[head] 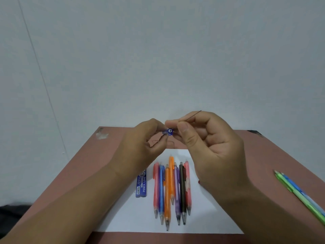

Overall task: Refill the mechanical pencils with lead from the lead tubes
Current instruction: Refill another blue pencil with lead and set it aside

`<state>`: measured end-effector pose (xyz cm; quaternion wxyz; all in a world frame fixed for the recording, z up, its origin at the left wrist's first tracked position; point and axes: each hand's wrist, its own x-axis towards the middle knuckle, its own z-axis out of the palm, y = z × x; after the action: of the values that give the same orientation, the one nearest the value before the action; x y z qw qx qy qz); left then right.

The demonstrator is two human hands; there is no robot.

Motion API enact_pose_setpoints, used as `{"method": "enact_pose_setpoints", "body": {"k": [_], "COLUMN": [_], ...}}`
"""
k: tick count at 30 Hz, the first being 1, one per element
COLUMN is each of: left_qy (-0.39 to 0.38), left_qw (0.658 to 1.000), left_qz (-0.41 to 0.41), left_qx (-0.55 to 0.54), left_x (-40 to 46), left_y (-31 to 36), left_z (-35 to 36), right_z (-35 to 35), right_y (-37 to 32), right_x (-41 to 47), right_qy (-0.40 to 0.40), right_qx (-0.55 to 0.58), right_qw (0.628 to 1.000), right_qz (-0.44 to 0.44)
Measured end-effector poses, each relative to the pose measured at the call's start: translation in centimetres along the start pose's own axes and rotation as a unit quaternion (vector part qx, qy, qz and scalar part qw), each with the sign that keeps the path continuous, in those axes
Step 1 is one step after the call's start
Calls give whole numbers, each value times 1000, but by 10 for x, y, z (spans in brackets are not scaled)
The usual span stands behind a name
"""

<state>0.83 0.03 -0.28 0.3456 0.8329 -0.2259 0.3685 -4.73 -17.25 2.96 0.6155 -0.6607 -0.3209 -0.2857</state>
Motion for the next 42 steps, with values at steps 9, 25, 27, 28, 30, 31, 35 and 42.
{"method": "enact_pose_setpoints", "body": {"k": [9, 25, 27, 28, 30, 31, 35, 42], "left_qy": [-4, -25, -25, -25, -22, -23, -32, -45], "left_qw": [1000, 999, 999, 999, 999, 1000, 999, 999], "left_qz": [16, -10, -9, -11, -10, -8, -7, 0], "left_qx": [13, -20, -21, -21, -21, -20, -8, 0], "left_x": [0, -2, -2, -1, -1, -2, -1, -1], "left_y": [1, 1, 3, 4, 4, 4, 6, 4], "left_z": [1, 2, 1, 0, 0, -1, -2, -2], "right_z": [-5, -9, -8, -8, -7, -8, -9, -10], "right_y": [5, 13, 13, 13, 13, 13, 14, 15], "right_x": [0, 3, 3, 3, 3, 3, 4, 4], "right_qy": [3, -7, -3, -1, 2, 4, 3, 2], "right_qx": [-8, -94, -83, -76, -65, -61, -52, -59], "right_qw": [1000, 992, 993, 994, 995, 996, 998, 997], "right_qz": [-2, -87, -85, -80, -69, -63, -43, -42]}}
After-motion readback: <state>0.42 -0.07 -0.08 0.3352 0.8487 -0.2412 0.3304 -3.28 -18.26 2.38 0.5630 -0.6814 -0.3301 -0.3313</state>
